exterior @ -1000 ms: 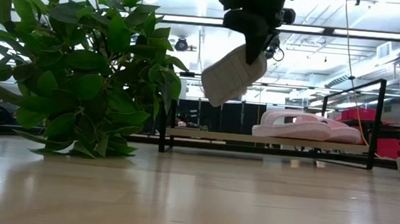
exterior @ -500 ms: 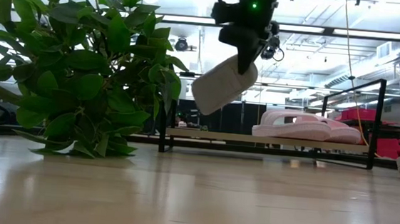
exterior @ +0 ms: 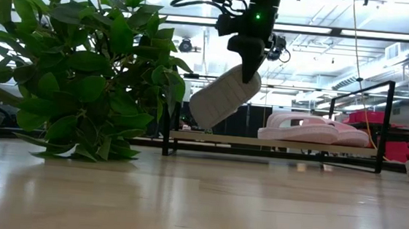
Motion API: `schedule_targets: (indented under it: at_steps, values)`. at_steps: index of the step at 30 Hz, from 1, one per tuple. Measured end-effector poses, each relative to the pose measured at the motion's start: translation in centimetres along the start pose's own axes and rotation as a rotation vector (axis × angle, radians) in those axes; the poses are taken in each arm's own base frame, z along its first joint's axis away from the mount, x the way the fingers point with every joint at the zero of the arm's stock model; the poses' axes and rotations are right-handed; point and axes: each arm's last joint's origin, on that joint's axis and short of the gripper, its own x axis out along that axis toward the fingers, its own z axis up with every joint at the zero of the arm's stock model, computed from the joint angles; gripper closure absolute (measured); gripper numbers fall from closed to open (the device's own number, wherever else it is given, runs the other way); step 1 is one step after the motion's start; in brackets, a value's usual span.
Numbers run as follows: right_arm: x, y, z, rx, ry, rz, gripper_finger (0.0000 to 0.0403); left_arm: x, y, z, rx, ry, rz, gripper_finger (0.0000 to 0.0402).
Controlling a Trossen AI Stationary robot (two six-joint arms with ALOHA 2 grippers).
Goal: Pick and place slides into the shelf
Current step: Put the left gray slide on the shelf
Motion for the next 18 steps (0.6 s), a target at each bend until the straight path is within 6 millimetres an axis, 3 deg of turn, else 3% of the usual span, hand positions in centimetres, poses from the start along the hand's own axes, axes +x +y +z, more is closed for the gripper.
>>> schedule_targets:
  at_steps: [12, 18]
  values:
    - [0.4, 0.7, 0.1, 0.022, 0.013, 0.055, 0.0355, 0.0, 0.0, 0.0, 0.031, -0.004, 0.006, 0.0225]
    - [1.9, 2.9, 0.3, -0.027, 0.050, 0.079, 0.0355, 0.0, 0.0, 0.0, 0.050, -0.007, 0.011, 0.0226]
